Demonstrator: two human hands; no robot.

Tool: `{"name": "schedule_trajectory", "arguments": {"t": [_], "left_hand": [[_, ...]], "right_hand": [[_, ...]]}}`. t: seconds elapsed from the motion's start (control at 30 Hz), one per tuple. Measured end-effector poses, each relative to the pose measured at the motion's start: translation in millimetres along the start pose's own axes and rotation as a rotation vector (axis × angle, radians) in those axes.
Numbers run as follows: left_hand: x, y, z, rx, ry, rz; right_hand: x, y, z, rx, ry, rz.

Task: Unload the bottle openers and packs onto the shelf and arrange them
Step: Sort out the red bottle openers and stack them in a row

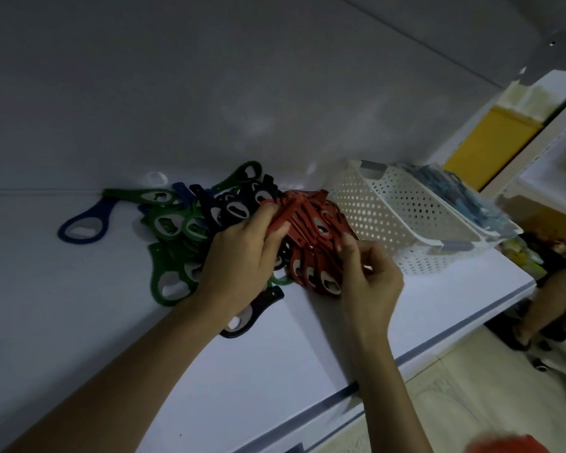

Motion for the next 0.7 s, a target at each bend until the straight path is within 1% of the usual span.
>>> {"name": "schedule_trajectory", "arguments": {"t": [0.03,0.07,0.13,0.17,0.23,0.3,0.33,0.43,0.53,0.6,0.7], "left_hand": [[-1,-2,-3,-0.020,0.045,-0.011],[-1,-4,-6,-0.070,0.140,-0.018],[2,-7,-14,-0.225,0.466,-0.022],[6,-6,-18,-0.314,0.631,-0.012],[19,2,-25,-0.506,0.863,0.067],[32,11,-30,-0.666,1.025,0.148],[38,14,-31,-0.712,1.078,0.166],[41,13,-28,-0.777,1.159,0.150],[37,10,-22,-0.838,1.315,0.083],[34,11,-20,-0.835,1.359,0.063],[33,13,-18,-0.805,1.384,0.058]], "right_hand": [[-8,1,-2,0.012,0.102,-0.011],[-15,2,-6,0.037,0.243,0.020],[-26,5,-12,0.076,0.525,0.142],[-29,8,-16,0.091,0.591,0.203],[-29,13,-18,0.078,0.614,0.293],[-26,17,-17,-0.003,0.667,0.309],[-25,18,-17,-0.035,0.684,0.304],[-25,21,-17,-0.018,0.640,0.247],[-27,24,-16,0.010,0.584,0.184],[-27,25,-13,-0.027,0.570,0.211],[-25,25,-11,-0.033,0.469,0.341]]}}
Point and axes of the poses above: each hand's wrist, its own y-axis away from the middle knuckle, its own x-axis out of the palm, z = x × y, the point moved 2 cm from there along -y, towards the middle knuckle, and after that the axes turned 7 degrees about z, right-handed, at the moved point
